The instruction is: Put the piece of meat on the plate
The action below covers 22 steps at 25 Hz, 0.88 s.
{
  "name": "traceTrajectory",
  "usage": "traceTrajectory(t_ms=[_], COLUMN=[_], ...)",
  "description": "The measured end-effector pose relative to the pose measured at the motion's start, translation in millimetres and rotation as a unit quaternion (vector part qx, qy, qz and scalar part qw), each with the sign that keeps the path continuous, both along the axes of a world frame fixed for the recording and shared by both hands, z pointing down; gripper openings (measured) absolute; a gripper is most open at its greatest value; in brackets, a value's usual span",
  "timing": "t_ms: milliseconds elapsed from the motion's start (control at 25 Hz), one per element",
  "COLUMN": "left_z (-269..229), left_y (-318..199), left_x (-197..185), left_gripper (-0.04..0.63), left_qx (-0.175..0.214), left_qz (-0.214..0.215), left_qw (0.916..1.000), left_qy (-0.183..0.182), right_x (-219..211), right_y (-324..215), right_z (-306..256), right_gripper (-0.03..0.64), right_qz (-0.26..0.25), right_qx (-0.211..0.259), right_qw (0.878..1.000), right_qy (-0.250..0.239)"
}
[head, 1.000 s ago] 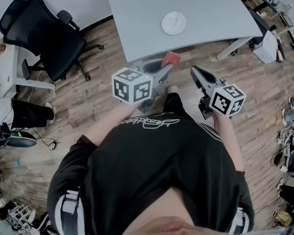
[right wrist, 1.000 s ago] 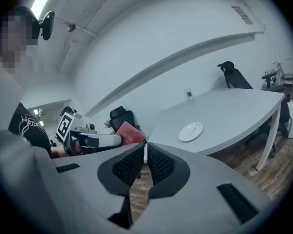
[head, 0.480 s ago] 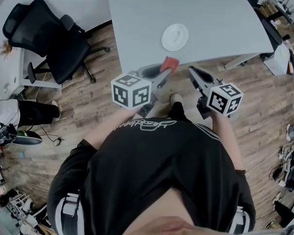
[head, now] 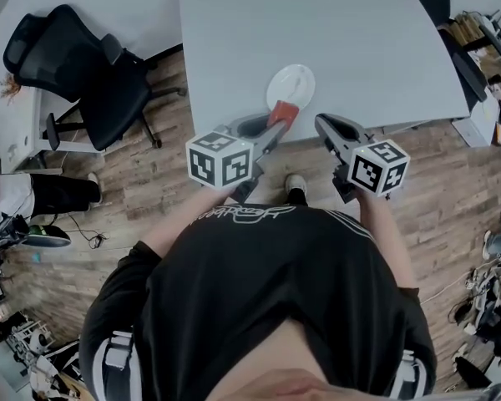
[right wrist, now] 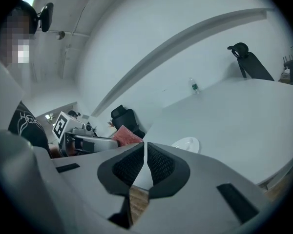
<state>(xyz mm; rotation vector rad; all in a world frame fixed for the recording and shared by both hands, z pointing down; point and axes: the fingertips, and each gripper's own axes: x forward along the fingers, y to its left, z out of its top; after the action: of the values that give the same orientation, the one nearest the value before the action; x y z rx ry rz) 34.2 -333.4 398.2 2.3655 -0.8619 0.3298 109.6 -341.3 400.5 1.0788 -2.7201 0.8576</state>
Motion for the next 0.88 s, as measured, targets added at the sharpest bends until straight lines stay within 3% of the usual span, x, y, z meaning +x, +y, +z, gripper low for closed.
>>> traceTrajectory(t_ms=[880], left_z=[52.0], left_y=[-85.5], left_x=[21.6], left_gripper=[0.091], left_qx=[-0.042], left_qz=[-0.056], left_qw=[0.9974], left_qy=[-0.015], right_x=[21.4], right_y=[-99.9], right_z=[44.9], right_gripper=[0.021], right_qz=[-0.055], right_qx=[-0.034], right_qw=[0.998], right_qy=[0.005])
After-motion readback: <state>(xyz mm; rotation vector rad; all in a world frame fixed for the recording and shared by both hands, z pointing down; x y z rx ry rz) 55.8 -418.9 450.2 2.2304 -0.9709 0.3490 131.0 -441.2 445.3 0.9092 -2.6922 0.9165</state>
